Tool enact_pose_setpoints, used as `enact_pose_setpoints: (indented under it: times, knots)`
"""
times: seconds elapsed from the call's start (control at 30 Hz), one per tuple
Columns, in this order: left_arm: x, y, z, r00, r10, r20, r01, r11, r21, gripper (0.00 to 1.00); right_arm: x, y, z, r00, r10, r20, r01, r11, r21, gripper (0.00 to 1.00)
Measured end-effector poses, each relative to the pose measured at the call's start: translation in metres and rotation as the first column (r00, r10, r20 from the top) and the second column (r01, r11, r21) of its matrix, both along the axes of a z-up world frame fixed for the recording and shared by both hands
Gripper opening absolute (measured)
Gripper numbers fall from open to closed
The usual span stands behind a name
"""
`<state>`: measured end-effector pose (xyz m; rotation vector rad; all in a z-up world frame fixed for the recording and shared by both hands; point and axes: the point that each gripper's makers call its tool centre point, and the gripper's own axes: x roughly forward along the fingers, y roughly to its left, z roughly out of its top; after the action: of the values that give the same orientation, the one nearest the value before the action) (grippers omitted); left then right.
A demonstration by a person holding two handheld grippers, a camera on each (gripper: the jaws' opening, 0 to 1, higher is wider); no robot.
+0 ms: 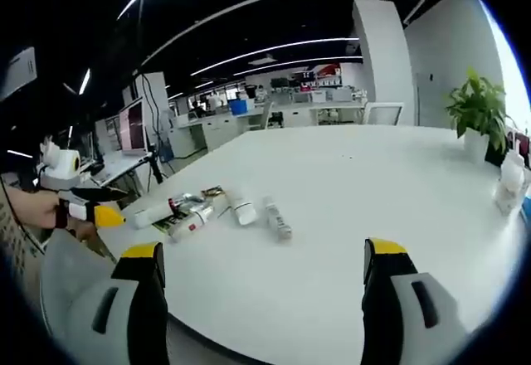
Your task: Arrange the skincare products in the storage area until every visible bottle or jar stands upright without overlapping.
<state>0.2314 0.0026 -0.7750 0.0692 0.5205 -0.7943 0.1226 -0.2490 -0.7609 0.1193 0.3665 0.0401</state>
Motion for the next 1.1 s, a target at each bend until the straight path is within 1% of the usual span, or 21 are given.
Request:
enact_pose_setpoints:
  times: [0.37,0.6,1.1]
  knots:
    - [0.0001,0.0001,-0.0034,1.000,-0.005,-0.009,0.005,1.000,0.015,0.97,0.0021,-0.0002,-0.0035,1.000,-0.005,-0.013,0.005,1.000,0.000,1.00]
    - [0.0008,0.0018,-0.0031,1.000,0.007,-0.012,-0.007,1.000,0.012,0.97,0.0021,0.0004,-0.0040,1.000,-0.001,-0.017,0.001,1.000,-0.006,1.00]
    - [0.0008,0.0024,-0.0068,1.000,0.014,-0.014,-0.014,0.999,0.036,0.97,0.0016,-0.0036,-0.0068,1.000,-0.004,-0.022,0.004,1.000,-0.002,1.00]
